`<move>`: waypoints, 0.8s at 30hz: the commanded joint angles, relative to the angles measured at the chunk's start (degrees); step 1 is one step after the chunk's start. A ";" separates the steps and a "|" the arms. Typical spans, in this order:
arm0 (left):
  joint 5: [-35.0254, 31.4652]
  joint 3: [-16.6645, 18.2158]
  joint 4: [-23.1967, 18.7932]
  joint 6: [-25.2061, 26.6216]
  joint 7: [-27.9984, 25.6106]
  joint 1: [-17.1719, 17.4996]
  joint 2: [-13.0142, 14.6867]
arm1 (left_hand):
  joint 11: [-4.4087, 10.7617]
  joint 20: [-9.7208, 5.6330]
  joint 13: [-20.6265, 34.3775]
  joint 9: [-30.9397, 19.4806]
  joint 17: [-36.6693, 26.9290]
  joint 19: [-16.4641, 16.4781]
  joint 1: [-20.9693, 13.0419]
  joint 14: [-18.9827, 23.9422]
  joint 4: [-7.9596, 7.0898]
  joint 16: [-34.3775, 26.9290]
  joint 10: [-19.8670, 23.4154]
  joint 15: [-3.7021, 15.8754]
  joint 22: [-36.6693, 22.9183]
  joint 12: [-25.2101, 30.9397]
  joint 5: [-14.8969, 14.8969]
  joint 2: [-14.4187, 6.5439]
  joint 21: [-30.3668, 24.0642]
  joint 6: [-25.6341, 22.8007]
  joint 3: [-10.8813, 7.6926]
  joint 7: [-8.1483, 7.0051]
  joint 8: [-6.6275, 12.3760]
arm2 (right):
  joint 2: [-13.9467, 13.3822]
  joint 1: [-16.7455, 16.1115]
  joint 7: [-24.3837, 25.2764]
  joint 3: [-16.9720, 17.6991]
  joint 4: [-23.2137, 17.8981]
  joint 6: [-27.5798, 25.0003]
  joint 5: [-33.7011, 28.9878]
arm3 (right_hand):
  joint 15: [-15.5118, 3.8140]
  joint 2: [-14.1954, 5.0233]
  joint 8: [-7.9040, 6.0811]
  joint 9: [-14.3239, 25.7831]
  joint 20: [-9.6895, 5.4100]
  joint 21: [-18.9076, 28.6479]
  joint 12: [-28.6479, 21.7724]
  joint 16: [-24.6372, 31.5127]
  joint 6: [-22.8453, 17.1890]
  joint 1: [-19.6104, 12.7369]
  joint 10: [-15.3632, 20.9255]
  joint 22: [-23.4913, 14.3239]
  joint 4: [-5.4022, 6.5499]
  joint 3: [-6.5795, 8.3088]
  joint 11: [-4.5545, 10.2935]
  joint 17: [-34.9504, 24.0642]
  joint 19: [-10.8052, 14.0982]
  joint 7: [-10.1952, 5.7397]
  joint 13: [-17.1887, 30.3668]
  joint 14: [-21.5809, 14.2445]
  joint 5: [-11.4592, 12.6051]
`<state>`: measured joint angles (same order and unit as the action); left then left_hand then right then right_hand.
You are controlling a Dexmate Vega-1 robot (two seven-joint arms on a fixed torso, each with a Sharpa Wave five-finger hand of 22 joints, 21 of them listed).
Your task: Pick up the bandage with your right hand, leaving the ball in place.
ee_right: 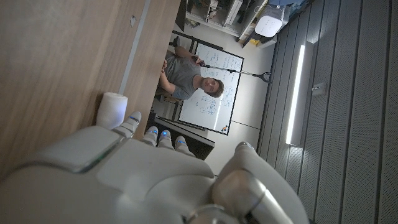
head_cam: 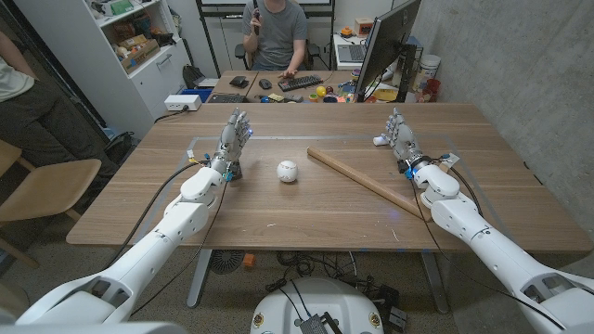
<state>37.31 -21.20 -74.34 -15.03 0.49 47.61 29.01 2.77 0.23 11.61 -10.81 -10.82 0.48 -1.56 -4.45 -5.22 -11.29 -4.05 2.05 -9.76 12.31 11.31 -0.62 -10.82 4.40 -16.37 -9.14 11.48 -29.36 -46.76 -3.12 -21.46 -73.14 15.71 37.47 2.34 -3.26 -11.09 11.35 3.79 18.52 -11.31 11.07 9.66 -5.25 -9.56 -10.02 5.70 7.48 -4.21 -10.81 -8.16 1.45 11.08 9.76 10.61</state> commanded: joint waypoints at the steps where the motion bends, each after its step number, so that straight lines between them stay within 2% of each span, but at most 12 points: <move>1: 0.04 -0.21 0.47 1.30 -0.94 -0.62 -0.37 | -0.17 0.11 0.08 -0.18 -0.11 0.24 -0.66 -0.45 0.04 -0.23 -0.37 0.77 -0.29 0.20 0.22 -0.19 -0.26 -0.03 -0.42 -0.37 0.40 | -0.20 1.05 -1.27 -0.23 1.06 -0.88 0.40 | -0.01 0.00 -0.39 0.11 -0.27 0.12 -0.36 0.24 1.06 -0.86 -0.49 -0.30 -0.05 0.45 -0.20 -0.18 -0.38 0.08 0.12 5.41 0.17; 5: -0.03 -0.21 0.69 1.16 -1.00 -0.71 -0.47 | -0.15 0.13 0.08 -0.18 -0.11 0.25 -0.70 -0.45 0.05 -0.22 -0.35 0.79 -0.29 0.20 0.23 -0.25 -0.26 -0.01 -0.43 -0.35 0.36 | -0.35 1.16 -1.35 -0.29 1.01 -1.08 0.31 | 0.04 -0.06 -0.39 0.10 -0.29 0.02 -0.34 0.24 1.09 -1.04 -0.57 -0.30 -0.16 0.53 -0.27 -0.17 -0.41 0.08 0.12 5.42 0.12; 9: -0.06 -0.23 0.89 1.08 -0.86 -0.82 -0.48 | -0.18 0.08 0.08 -0.18 -0.11 0.25 -0.73 -0.46 0.06 -0.21 -0.35 0.78 -0.29 0.19 0.23 -0.29 -0.25 -0.02 -0.43 -0.37 0.35 | -1.88 1.50 -0.74 -0.43 -0.57 -3.03 -0.51 | 0.06 -0.10 -0.41 0.10 -0.30 -0.05 -0.39 0.24 1.07 -1.20 -0.46 -0.31 -0.27 0.59 -0.32 -0.17 -0.39 0.06 0.12 5.43 0.08; 15: -0.06 -0.27 1.22 0.90 -0.55 -1.02 -0.53 | -0.20 0.09 0.08 -0.18 -0.10 0.26 -0.78 -0.45 0.08 -0.19 -0.36 0.80 -0.29 0.17 0.23 -0.34 -0.25 -0.10 -0.43 -0.29 0.35 | -6.81 2.47 1.94 -0.98 -6.00 -9.96 -3.53 | 0.06 -0.12 -0.61 0.10 -0.23 -0.10 -0.51 0.36 0.69 -1.75 -0.23 -0.32 -0.64 0.78 -0.40 -0.16 -0.03 0.17 0.12 5.15 0.00; 19: -0.11 -0.27 1.41 0.77 -0.42 -1.14 -0.53 | -0.22 0.11 0.07 -0.18 -0.10 0.24 -0.82 -0.51 0.09 -0.16 -0.34 0.79 -0.29 0.16 0.22 -0.37 -0.23 -0.11 -0.43 -0.30 0.33 | -9.50 3.96 2.12 -1.37 -8.44 -14.39 -4.80 | -0.42 -0.08 -1.02 0.12 -0.44 -0.05 -0.99 0.75 0.07 -3.67 0.91 -0.30 -1.95 1.38 -0.27 -0.13 1.35 0.28 0.17 3.95 -0.02; 24: -0.18 -0.20 1.48 0.59 -0.44 -1.18 -0.49 | -0.18 0.08 0.07 -0.18 -0.10 0.27 -0.84 -0.51 0.10 -0.16 -0.32 0.86 -0.29 0.16 0.22 -0.40 -0.24 -0.08 -0.42 -0.28 0.29 | -12.92 6.54 1.68 -2.46 -11.06 -20.38 -7.04 | -0.63 0.18 -0.99 0.11 -0.59 -0.25 -0.86 0.66 0.18 -4.54 0.67 -0.28 -2.61 1.54 0.43 -0.12 1.58 0.46 0.15 3.99 -0.10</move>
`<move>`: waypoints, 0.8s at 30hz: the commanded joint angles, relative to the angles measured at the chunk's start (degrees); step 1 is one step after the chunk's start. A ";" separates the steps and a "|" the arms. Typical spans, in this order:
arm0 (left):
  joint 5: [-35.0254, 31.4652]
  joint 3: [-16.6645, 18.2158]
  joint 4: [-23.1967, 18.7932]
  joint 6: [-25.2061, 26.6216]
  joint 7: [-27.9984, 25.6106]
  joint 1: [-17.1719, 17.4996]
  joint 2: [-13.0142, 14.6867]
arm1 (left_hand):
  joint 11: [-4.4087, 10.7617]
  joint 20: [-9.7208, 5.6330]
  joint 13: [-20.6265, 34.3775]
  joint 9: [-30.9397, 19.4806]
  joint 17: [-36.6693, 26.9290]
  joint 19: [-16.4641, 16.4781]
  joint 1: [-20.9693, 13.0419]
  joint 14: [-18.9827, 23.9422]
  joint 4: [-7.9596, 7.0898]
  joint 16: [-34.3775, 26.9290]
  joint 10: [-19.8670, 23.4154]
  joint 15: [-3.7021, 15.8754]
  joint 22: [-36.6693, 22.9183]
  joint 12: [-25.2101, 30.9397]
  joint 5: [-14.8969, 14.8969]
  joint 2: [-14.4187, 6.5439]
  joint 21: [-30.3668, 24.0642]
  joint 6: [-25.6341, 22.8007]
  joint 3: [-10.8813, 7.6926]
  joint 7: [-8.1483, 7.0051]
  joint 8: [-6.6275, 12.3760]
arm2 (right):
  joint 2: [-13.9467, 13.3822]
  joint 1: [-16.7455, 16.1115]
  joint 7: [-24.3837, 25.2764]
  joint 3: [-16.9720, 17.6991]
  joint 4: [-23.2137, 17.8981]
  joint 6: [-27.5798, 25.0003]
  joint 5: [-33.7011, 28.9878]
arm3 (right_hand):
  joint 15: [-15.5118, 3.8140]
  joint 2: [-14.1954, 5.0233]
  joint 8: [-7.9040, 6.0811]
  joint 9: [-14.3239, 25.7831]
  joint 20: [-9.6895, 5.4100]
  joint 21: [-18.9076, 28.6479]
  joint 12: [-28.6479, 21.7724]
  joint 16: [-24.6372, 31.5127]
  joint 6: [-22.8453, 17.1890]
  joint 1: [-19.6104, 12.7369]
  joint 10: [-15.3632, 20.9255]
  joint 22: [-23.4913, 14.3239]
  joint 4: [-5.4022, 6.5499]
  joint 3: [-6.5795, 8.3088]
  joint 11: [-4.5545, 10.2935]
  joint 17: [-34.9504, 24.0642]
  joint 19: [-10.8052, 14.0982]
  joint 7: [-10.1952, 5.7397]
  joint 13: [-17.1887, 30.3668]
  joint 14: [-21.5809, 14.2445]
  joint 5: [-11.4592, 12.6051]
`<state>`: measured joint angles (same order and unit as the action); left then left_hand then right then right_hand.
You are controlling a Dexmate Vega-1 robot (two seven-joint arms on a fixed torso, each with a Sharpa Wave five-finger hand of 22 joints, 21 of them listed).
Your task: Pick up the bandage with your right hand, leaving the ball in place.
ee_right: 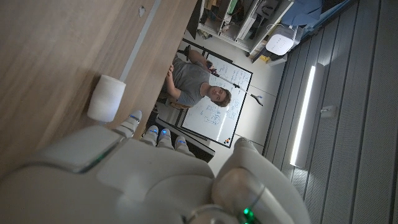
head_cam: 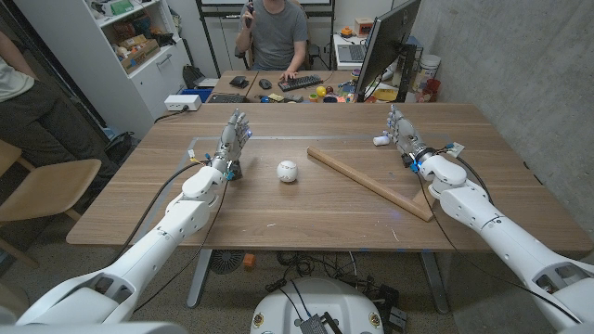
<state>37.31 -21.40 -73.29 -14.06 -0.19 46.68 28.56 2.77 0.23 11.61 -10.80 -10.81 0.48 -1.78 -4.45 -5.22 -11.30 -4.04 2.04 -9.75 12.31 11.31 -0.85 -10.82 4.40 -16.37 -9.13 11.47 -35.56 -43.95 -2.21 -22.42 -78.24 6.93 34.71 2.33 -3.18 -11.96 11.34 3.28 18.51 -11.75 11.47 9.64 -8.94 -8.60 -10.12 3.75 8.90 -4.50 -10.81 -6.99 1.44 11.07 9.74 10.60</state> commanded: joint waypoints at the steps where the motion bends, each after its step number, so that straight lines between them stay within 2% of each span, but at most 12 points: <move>1: -0.22 0.02 0.42 -0.46 0.17 -0.24 -0.04 | -0.36 0.08 0.08 -0.19 -0.11 0.28 -0.63 -0.52 0.10 -0.15 -0.30 0.86 -0.30 0.17 0.22 -0.18 -0.24 -0.08 -0.43 -0.29 0.29 | -7.45 4.26 0.82 -1.84 -6.64 -13.05 -4.93 | -0.66 0.12 -0.11 0.12 -0.07 -0.28 -0.43 0.26 0.21 -0.92 -0.28 -0.18 -0.72 0.12 0.72 -0.13 0.42 0.50 0.16 4.01 -0.11; 4: -0.21 0.09 0.41 -0.42 0.01 -0.23 -0.03 | -0.24 0.02 0.08 -0.19 -0.11 0.29 -0.65 -0.56 0.11 -0.13 -0.30 0.83 -0.30 0.15 0.22 -0.19 -0.24 -0.14 -0.42 -0.27 0.29 | -9.59 5.80 1.65 -3.09 -9.14 -17.88 -7.48 | -1.36 0.36 -0.38 0.10 -0.22 -0.26 -0.72 0.46 -0.48 -1.67 0.54 -0.16 -1.30 0.25 1.22 -0.11 1.15 0.10 0.14 3.33 -0.17; 6: -0.17 0.11 0.44 -0.36 0.03 -0.26 -0.02 | -0.15 0.02 0.08 -0.19 -0.11 0.30 -0.67 -0.55 0.12 -0.13 -0.29 0.85 -0.29 0.15 0.22 -0.20 -0.24 -0.13 -0.41 -0.34 0.28 | -10.87 6.38 4.84 -3.87 -12.42 -22.90 -10.06 | -4.00 1.36 -1.08 -0.03 -1.98 0.82 -2.01 1.59 -3.05 -7.44 5.57 -0.14 -5.53 1.39 3.55 -0.01 9.07 -1.31 0.06 -2.04 -0.25; 7: -0.20 0.10 0.50 -0.43 0.06 -0.29 -0.03 | -0.06 0.05 0.08 -0.19 -0.11 0.30 -0.68 -0.54 0.13 -0.13 -0.27 0.82 -0.29 0.16 0.21 -0.21 -0.24 -0.19 -0.41 -0.34 0.29 | -12.15 7.52 6.01 -4.89 -14.99 -27.60 -12.03 | -4.55 1.64 -1.48 -0.10 -2.24 0.94 -2.53 1.67 -4.51 -9.29 7.60 -0.11 -6.83 1.75 3.60 0.06 10.93 -1.78 0.05 -3.35 -0.25; 9: -0.22 0.10 0.53 -0.48 0.08 -0.30 -0.05 | 0.04 0.05 0.08 -0.19 -0.11 0.30 -0.68 -0.56 0.13 -0.12 -0.33 0.82 -0.29 0.13 0.21 -0.22 -0.23 -0.20 -0.41 -0.30 0.29 | -12.65 8.21 5.87 -5.35 -15.84 -29.73 -12.80 | -5.24 1.93 -1.93 -0.16 -2.62 0.99 -2.79 1.85 -6.32 -11.67 9.14 -0.08 -8.45 2.22 4.25 0.12 13.04 -2.04 0.04 -5.28 -0.25; 12: -0.20 0.05 0.55 -0.49 0.28 -0.34 -0.02 | -0.08 0.04 0.08 -0.19 -0.11 0.30 -0.70 -0.56 0.14 -0.12 -0.33 0.82 -0.29 0.12 0.21 -0.24 -0.23 -0.17 -0.40 -0.25 0.26 | -14.11 11.79 4.22 -8.04 -17.09 -35.79 -16.06 | -5.44 1.95 -1.99 -0.18 -2.85 0.98 -3.18 2.01 -6.92 -13.03 10.67 -0.06 -9.30 2.52 4.69 0.14 14.17 -2.06 0.05 -6.53 -0.27; 14: -0.24 0.04 0.54 -0.56 0.31 -0.33 -0.01 | -0.01 0.04 0.08 -0.19 -0.11 0.31 -0.71 -0.58 0.14 -0.11 -0.29 0.85 -0.29 0.13 0.21 -0.25 -0.23 -0.17 -0.40 -0.17 0.25 | -14.29 13.38 2.40 -9.09 -16.51 -37.14 -16.90 | -5.72 1.93 -2.06 -0.19 -2.88 0.81 -3.31 1.98 -7.27 -13.71 11.24 -0.05 -9.71 2.68 4.96 0.14 14.31 -2.17 0.06 -6.87 -0.28; 16: -0.20 0.07 0.44 -0.50 0.25 -0.27 0.01 | -0.09 0.05 0.08 -0.19 -0.11 0.32 -0.72 -0.56 0.15 -0.11 -0.30 0.80 -0.29 0.12 0.21 -0.26 -0.23 -0.19 -0.39 -0.15 0.25 | -14.64 15.50 1.33 -11.21 -16.95 -40.38 -19.36 | -5.86 1.91 -2.14 -0.19 -2.85 0.76 -3.32 2.02 -7.59 -13.97 11.39 -0.05 -9.86 2.74 5.06 0.14 14.43 -2.19 0.07 -7.16 -0.29; 17: -0.19 0.07 0.43 -0.49 0.24 -0.27 0.02 | -0.07 0.05 0.08 -0.19 -0.11 0.31 -0.73 -0.58 0.15 -0.10 -0.31 0.82 -0.29 0.11 0.21 -0.27 -0.23 -0.21 -0.39 -0.17 0.26 | -14.60 15.53 1.25 -11.21 -16.99 -40.60 -19.50 | -5.83 1.91 -2.13 -0.19 -2.84 0.74 -3.34 2.01 -7.60 -14.02 11.48 -0.05 -9.89 2.74 5.07 0.14 14.44 -2.20 0.07 -7.19 -0.29; 24: -0.11 0.20 0.02 -0.38 0.19 0.08 0.29 | -0.21 -0.01 0.08 -0.19 -0.11 0.33 -0.76 -0.58 0.17 -0.10 -0.27 0.77 -0.29 0.11 0.20 -0.30 -0.22 -0.33 -0.37 -0.14 0.27 | -14.17 24.07 -6.57 -19.20 -14.26 -47.51 -27.27 | -5.81 2.03 -2.28 -0.19 -2.66 0.38 -3.22 1.70 -8.49 -14.27 11.55 -0.06 -10.07 2.66 5.06 0.13 14.28 -2.15 0.09 -6.96 -0.36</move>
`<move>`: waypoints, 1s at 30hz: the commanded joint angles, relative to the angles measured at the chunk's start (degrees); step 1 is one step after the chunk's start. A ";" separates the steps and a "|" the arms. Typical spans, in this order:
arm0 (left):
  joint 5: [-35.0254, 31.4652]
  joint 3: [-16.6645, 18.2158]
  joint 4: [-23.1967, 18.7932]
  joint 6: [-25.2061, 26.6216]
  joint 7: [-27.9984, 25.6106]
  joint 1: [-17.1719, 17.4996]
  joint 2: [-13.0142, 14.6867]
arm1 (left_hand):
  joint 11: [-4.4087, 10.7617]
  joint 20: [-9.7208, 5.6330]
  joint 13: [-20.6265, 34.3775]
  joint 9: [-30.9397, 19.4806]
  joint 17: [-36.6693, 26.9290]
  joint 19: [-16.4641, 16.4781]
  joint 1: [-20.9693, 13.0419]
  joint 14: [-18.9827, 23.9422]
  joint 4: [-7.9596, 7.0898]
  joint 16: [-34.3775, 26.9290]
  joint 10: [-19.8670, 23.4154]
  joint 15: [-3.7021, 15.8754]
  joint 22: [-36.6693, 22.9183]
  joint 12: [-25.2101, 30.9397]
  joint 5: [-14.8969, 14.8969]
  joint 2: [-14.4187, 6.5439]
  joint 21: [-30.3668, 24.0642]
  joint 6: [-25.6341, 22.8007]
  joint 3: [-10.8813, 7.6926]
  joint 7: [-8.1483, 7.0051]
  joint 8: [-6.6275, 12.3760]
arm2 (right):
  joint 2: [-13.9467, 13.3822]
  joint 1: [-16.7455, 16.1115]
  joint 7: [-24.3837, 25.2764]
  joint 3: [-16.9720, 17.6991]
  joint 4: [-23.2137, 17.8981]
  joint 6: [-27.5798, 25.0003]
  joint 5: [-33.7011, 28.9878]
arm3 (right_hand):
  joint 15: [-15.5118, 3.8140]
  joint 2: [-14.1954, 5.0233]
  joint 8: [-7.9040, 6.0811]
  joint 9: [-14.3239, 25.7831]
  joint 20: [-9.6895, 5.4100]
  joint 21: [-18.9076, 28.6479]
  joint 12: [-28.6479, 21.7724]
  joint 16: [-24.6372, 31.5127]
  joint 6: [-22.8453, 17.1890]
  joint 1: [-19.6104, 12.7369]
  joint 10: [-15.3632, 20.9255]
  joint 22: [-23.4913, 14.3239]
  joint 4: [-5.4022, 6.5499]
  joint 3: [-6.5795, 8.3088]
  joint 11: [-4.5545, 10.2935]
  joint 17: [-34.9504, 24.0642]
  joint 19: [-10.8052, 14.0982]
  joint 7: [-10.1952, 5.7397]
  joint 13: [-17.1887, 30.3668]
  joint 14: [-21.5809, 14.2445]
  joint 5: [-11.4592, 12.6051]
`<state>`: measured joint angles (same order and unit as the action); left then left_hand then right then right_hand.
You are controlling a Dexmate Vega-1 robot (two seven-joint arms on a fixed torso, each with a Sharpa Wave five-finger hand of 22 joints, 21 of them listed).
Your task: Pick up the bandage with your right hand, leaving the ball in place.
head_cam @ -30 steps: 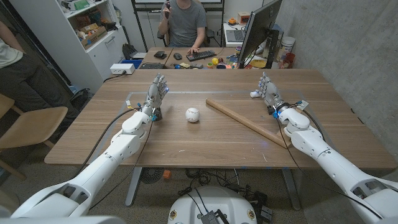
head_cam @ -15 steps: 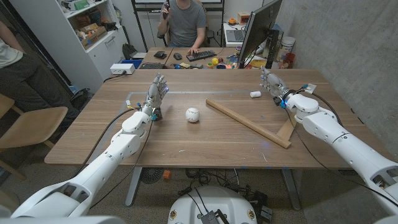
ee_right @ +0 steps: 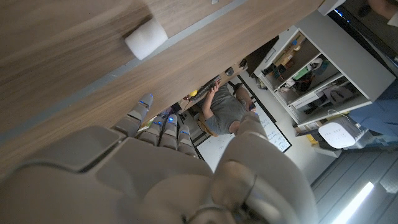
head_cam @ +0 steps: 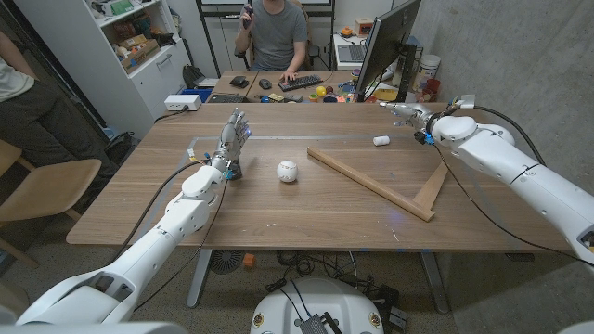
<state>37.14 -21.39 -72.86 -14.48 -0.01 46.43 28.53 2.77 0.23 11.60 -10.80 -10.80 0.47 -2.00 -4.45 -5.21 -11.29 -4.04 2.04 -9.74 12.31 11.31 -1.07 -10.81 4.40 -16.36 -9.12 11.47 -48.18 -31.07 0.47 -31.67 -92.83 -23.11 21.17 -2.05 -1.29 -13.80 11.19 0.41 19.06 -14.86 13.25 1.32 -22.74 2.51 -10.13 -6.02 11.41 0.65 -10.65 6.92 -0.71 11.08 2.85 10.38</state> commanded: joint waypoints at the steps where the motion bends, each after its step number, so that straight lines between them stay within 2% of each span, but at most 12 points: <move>1: 0.10 0.22 -0.54 0.15 -0.04 0.41 0.39 | -0.25 -0.04 0.08 -0.20 -0.12 0.34 -0.54 -0.58 0.17 -0.10 -0.29 0.79 -0.30 0.10 0.20 -0.08 -0.23 -0.31 -0.38 -0.14 0.26 | -1.39 12.11 -10.15 -10.85 0.70 -18.11 -14.69 | -1.44 0.15 -0.42 -0.03 0.23 -0.19 -0.11 -0.09 -0.14 -0.46 0.44 -0.05 -0.30 0.15 -0.09 -0.02 0.34 0.01 0.08 -0.05 -0.13; 5: 0.16 0.37 -0.87 0.23 -0.33 0.71 0.52 | -0.01 -0.05 0.08 -0.20 -0.12 0.32 -0.57 -0.57 0.18 -0.10 -0.33 0.82 -0.30 0.07 0.19 -0.11 -0.22 -0.31 -0.36 -0.13 0.23 | -0.59 16.20 -13.90 -15.15 2.43 -21.03 -19.38 | -1.40 0.44 -0.14 -0.03 0.48 -0.70 0.04 -0.45 0.09 -0.32 0.33 -0.07 -0.30 -0.12 0.04 -0.05 -0.38 -0.09 0.09 0.48 -0.20; 9: 0.21 0.46 -0.87 0.10 -0.46 0.81 0.47 | -0.08 -0.10 0.08 -0.20 -0.12 0.34 -0.58 -0.60 0.18 -0.09 -0.31 0.84 -0.30 0.07 0.19 -0.12 -0.22 -0.33 -0.35 -0.08 0.22 | 1.77 20.21 -16.10 -19.65 5.04 -25.76 -24.36 | -1.51 0.58 -0.11 -0.02 0.57 -0.81 0.08 -0.54 -0.07 -0.25 0.37 -0.08 -0.31 -0.24 0.18 -0.06 -0.36 -0.03 0.10 0.53 -0.22; 14: 0.38 0.51 -0.81 -0.03 -0.24 0.85 0.42 | -0.18 -0.07 0.08 -0.20 -0.12 0.33 -0.58 -0.61 0.19 -0.08 -0.33 0.84 -0.30 0.05 0.18 -0.13 -0.21 -0.33 -0.33 -0.06 0.20 | 4.91 24.88 -20.00 -25.93 10.26 -27.28 -29.90 | -1.88 1.20 -0.24 0.09 0.55 -0.43 -0.05 0.03 -1.60 0.09 1.44 -0.15 -0.28 -0.90 0.18 -0.11 2.31 0.22 0.18 -1.97 -0.18; 23: 0.66 0.75 -0.99 0.13 -0.55 1.17 0.47 | -0.07 -0.12 0.08 -0.20 -0.13 0.33 -0.58 -0.63 0.19 -0.07 -0.30 0.80 -0.30 0.05 0.17 -0.14 -0.20 -0.38 -0.27 -0.08 0.18 | 10.23 29.15 -24.87 -31.38 18.66 -25.75 -34.64 | -1.91 1.04 -0.60 0.18 0.60 -0.66 0.01 -0.08 -2.98 -0.44 1.68 -0.18 -0.52 -0.85 0.35 -0.14 2.62 -0.40 0.25 -2.32 -0.05; 30: 0.91 0.79 -1.11 0.36 -0.39 1.24 0.52 | -0.15 -0.14 0.09 -0.19 -0.13 0.31 -0.58 -0.65 0.20 -0.06 -0.23 0.79 -0.31 0.05 0.16 -0.14 -0.19 -0.44 -0.21 -0.04 0.16 | 12.60 30.42 -27.17 -34.40 20.23 -24.28 -37.97 | -2.01 0.78 -0.93 0.26 0.73 -1.00 0.03 -0.25 -4.17 -1.31 1.95 -0.22 -0.90 -0.63 0.72 -0.16 2.61 -1.43 0.32 -2.45 0.09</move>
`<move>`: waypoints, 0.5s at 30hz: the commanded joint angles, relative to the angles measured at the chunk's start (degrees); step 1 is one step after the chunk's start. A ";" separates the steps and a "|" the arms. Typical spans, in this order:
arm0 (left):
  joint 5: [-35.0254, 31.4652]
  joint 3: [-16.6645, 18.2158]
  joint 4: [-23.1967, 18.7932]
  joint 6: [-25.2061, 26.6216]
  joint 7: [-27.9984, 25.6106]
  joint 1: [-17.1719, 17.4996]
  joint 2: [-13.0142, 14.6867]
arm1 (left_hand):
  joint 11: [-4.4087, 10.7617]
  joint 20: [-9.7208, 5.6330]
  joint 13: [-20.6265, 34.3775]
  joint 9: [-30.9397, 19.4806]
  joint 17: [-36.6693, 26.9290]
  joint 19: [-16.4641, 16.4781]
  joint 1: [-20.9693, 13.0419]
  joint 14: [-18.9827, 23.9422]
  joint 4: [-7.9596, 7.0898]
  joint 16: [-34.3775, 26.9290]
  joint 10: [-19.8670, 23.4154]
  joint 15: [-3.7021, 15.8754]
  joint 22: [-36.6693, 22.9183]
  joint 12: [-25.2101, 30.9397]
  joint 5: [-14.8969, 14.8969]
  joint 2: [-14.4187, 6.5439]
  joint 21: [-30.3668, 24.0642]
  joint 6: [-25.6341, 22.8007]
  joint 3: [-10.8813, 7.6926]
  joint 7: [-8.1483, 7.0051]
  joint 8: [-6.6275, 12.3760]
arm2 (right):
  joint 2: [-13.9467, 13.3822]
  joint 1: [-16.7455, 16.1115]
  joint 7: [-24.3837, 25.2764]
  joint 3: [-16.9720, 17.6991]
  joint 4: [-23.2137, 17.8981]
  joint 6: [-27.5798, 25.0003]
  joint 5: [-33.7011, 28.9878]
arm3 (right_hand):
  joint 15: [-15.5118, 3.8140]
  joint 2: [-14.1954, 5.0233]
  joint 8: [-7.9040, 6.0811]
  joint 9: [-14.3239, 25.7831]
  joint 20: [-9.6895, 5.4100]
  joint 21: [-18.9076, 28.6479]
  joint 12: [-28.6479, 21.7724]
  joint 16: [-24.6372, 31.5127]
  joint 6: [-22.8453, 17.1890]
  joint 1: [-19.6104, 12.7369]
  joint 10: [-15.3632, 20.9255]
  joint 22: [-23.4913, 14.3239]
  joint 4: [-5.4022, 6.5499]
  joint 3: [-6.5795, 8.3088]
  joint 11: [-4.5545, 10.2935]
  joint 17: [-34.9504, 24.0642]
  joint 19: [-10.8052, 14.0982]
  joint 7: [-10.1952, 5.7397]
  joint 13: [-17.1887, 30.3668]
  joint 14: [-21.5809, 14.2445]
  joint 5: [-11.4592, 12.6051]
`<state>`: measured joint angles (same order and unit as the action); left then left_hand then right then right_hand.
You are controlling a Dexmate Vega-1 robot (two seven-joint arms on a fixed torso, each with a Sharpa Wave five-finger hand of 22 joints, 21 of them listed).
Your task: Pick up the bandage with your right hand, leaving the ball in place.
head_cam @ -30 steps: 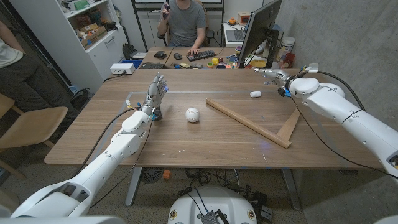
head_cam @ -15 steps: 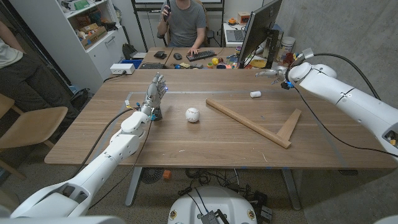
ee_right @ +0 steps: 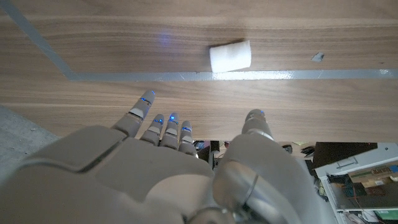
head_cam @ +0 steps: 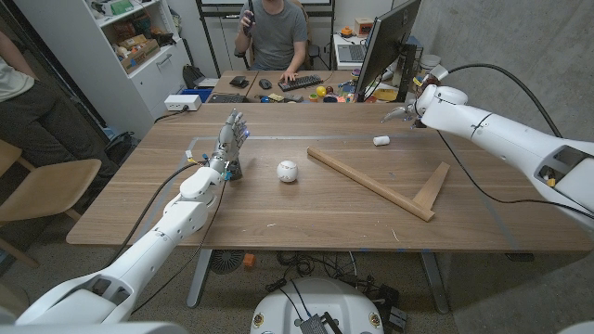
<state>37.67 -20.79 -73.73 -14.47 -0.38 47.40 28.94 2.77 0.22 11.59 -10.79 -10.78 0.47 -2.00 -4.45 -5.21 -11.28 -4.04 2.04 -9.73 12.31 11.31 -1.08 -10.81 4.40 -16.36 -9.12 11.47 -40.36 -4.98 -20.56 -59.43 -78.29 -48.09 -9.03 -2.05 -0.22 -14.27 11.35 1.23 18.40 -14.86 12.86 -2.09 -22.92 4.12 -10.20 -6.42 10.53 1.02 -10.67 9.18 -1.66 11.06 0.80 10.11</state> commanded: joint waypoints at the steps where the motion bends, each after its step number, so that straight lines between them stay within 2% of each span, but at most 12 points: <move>1: 0.39 0.17 -0.20 0.37 0.00 0.25 0.10 | -0.10 -0.12 0.09 -0.20 -0.14 0.32 -0.58 -0.65 0.20 -0.07 -0.28 0.77 -0.31 0.03 0.17 -0.14 -0.19 -0.46 -0.20 -0.02 0.16 | 5.06 4.45 -6.56 -6.97 5.75 0.86 -8.15 | -2.07 -0.31 -0.44 0.10 -0.10 -0.36 0.04 0.13 -0.74 -1.22 0.34 -0.15 -0.54 0.27 0.34 -0.15 0.36 -0.54 0.34 -0.41 0.37; 8: 0.55 0.00 -0.16 0.49 0.49 0.17 0.03 | -0.38 -0.17 0.10 -0.20 -0.15 0.31 -0.57 -0.66 0.19 -0.06 -0.21 0.75 -0.31 0.04 0.16 -0.15 -0.19 -0.44 -0.14 0.00 0.12 | 6.93 5.08 -9.04 -8.49 7.05 1.85 -10.05 | -2.05 -0.42 -0.35 0.14 -0.05 -0.56 0.19 -0.07 -0.78 -1.62 0.17 -0.17 -0.70 0.33 0.30 -0.17 0.35 -0.45 0.38 -0.24 0.42; 15: 0.81 0.16 -0.58 0.83 0.31 0.48 0.20 | -0.27 -0.18 0.10 -0.20 -0.15 0.27 -0.57 -0.66 0.20 -0.06 -0.27 0.76 -0.32 0.00 0.16 -0.18 -0.17 -0.53 -0.10 0.06 0.12 | 7.68 4.41 -9.53 -8.29 7.86 2.08 -10.72 | -2.04 -0.44 -0.25 0.19 0.24 -0.61 0.25 0.04 -0.86 -1.76 0.17 -0.20 -0.74 0.27 0.29 -0.20 0.70 -0.21 0.42 -0.78 0.42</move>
<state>38.10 -20.69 -73.85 -14.09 -0.25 47.55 28.99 2.77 0.22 11.59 -10.79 -10.78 0.47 -2.00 -4.45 -5.21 -11.28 -4.04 2.04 -9.73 12.31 11.31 -1.08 -10.81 4.19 -16.36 -8.90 11.47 -35.01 -0.98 -27.08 -66.13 -72.67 -46.96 -16.50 -1.75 -0.57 -14.42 11.34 1.24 17.95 -14.61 12.86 -2.57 -24.07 4.21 -10.28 -6.96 10.77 1.11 -10.67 9.18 -2.15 11.34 0.49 10.11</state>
